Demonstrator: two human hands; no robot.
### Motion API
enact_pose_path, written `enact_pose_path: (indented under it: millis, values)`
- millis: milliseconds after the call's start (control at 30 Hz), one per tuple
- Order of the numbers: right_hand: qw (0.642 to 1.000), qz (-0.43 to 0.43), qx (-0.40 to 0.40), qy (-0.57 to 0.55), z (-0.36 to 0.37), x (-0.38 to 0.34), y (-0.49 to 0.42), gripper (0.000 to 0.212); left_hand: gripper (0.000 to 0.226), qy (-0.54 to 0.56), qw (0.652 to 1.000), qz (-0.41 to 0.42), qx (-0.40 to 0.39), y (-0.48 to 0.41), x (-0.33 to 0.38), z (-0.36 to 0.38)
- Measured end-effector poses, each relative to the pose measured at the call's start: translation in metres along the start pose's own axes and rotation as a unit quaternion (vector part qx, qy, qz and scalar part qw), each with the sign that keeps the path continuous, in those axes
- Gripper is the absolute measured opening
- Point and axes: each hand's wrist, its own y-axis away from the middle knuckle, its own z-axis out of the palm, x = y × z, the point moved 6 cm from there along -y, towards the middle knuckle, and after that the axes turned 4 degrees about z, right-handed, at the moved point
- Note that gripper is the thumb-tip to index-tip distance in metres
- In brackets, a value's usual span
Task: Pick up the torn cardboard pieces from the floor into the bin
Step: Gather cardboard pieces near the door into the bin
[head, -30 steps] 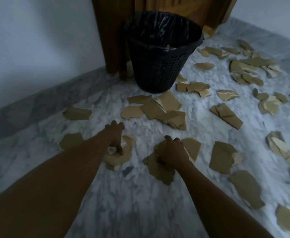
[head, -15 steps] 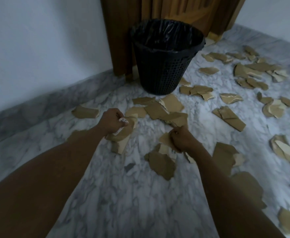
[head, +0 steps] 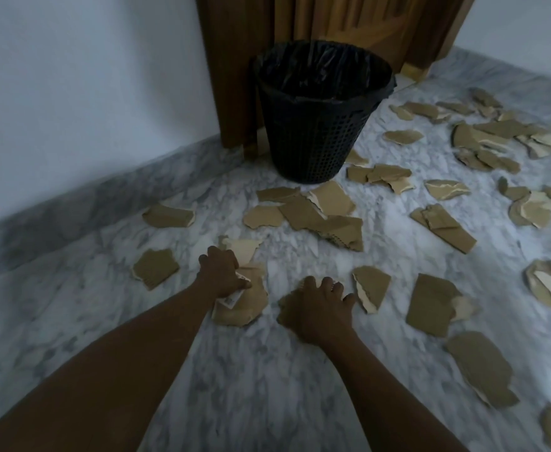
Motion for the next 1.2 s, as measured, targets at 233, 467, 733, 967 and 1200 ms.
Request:
enact_pose_path:
  millis: [233,467,733,967,1200]
  values:
    - [0.989,-0.031,-0.122,-0.076,-0.006,-0.003,-0.015,0.041,0.123,0.122,0.991,-0.053,0.006,-0.010,0.002,-0.003]
    - [0.983,-0.073,-0.169,0.012,-0.005,0.010,-0.037,0.070,0.108,0.054,0.996,-0.075,0.006,-0.008,-0.009,0.002]
    - [0.993,-0.033,-0.111,0.013,-0.012,0.015,-0.034,0.056,0.101,0.172,0.980,-0.097,0.023,-0.007,-0.012,-0.006]
    - [0.987,-0.036,-0.140,-0.063,-0.025,0.026,-0.041,0.021,0.067,0.200,0.975,-0.093,0.002,-0.015,-0.019,-0.004]
    - [0.976,0.142,-0.135,-0.092,-0.059,0.106,-0.061,0.056,0.038,0.325,0.943,-0.057,0.050,-0.018,-0.036,-0.021]
